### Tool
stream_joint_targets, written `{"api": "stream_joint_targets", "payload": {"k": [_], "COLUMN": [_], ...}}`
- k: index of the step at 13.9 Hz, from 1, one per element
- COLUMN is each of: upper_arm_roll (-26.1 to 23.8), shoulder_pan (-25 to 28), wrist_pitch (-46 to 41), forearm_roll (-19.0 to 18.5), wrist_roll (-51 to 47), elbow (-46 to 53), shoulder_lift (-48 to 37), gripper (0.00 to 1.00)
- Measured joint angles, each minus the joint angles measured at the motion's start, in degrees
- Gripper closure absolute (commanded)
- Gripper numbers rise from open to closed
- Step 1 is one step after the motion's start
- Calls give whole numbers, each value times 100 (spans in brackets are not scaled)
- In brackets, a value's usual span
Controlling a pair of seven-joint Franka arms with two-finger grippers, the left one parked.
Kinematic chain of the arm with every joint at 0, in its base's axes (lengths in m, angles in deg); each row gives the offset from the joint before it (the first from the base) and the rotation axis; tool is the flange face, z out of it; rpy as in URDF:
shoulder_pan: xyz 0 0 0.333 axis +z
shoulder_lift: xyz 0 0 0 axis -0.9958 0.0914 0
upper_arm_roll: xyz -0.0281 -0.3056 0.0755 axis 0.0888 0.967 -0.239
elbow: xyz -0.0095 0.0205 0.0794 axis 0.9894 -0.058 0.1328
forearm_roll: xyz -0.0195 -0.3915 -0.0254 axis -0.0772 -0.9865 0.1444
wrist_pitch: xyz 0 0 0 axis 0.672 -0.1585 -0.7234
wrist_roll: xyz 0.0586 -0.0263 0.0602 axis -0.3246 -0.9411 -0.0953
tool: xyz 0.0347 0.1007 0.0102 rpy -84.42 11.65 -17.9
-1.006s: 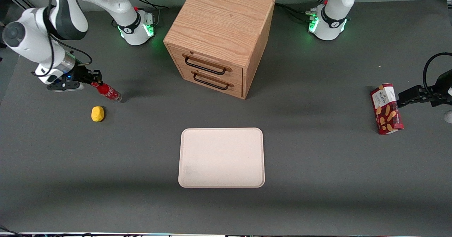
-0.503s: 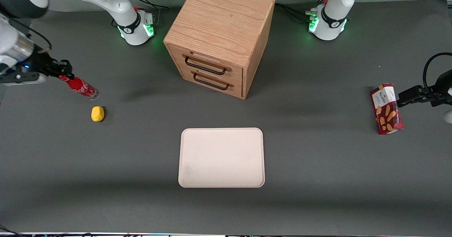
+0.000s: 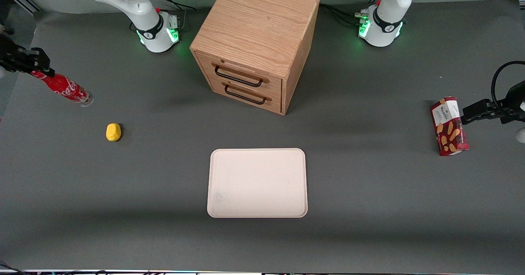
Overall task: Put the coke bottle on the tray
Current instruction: 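Close the right gripper on the bottle cap and lift the bottle, then carry the bottle with the right gripper over to the white tray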
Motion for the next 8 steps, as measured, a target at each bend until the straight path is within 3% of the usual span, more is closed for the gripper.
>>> {"api": "stream_joint_targets", "payload": {"k": [4, 8], "upper_arm_roll": [-99, -497], "shoulder_pan": [4, 34], "wrist_pitch": [-182, -280], "forearm_roll": [278, 701], "wrist_roll": [0, -182], "elbow": [772, 2216], "shoulder_lift": [514, 1859], "gripper": [100, 100]}}
